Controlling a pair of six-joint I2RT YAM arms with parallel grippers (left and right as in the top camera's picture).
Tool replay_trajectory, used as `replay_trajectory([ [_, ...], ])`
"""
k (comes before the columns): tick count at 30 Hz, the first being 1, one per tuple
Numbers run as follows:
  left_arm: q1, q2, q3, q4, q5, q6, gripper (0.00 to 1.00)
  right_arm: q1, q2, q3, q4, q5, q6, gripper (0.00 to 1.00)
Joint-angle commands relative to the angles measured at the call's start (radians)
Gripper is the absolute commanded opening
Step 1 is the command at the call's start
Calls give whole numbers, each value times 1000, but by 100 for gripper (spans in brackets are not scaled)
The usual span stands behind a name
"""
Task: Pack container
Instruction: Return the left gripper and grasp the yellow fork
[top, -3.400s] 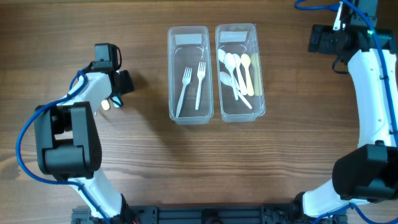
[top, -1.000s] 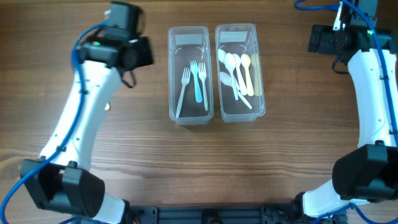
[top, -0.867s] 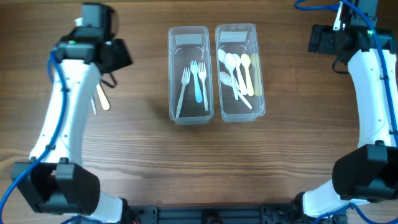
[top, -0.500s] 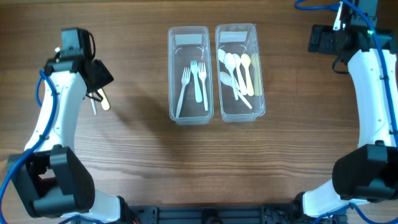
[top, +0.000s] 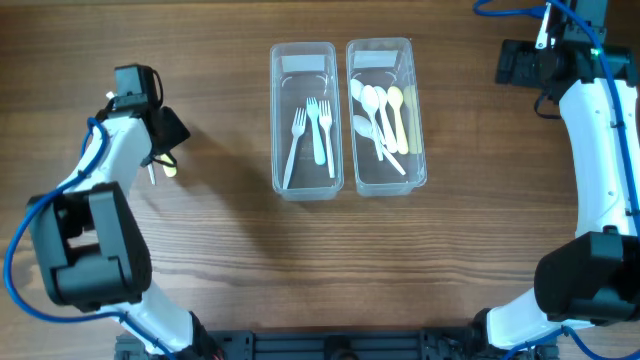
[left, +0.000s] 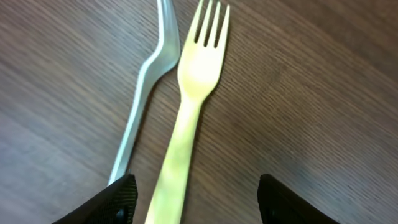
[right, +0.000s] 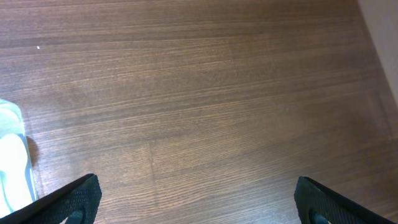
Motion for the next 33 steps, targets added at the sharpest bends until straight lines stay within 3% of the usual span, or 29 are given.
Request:
replay_trajectory([
  [1, 6, 41, -8, 29, 21, 2, 63, 2, -5, 11, 1, 17, -9, 100],
  [15, 6, 136, -8, 120, 21, 2, 61, 2, -5, 11, 1, 17, -9, 100],
  [16, 6, 135, -8, 123, 21, 2, 56, 2, -5, 11, 1, 17, -9, 100],
  [18, 6, 135, -8, 122, 21, 2, 25, 2, -5, 11, 1, 17, -9, 100],
  [20, 6, 135, -8, 122, 21, 2, 10, 2, -5, 11, 1, 17, -9, 100],
  [28, 5, 119, -6, 121, 21, 2, 4, 2, -5, 11, 1, 17, -9, 100],
  [33, 2, -4, 45, 94, 23, 2, 4, 2, -5, 11, 1, 17, -9, 100],
])
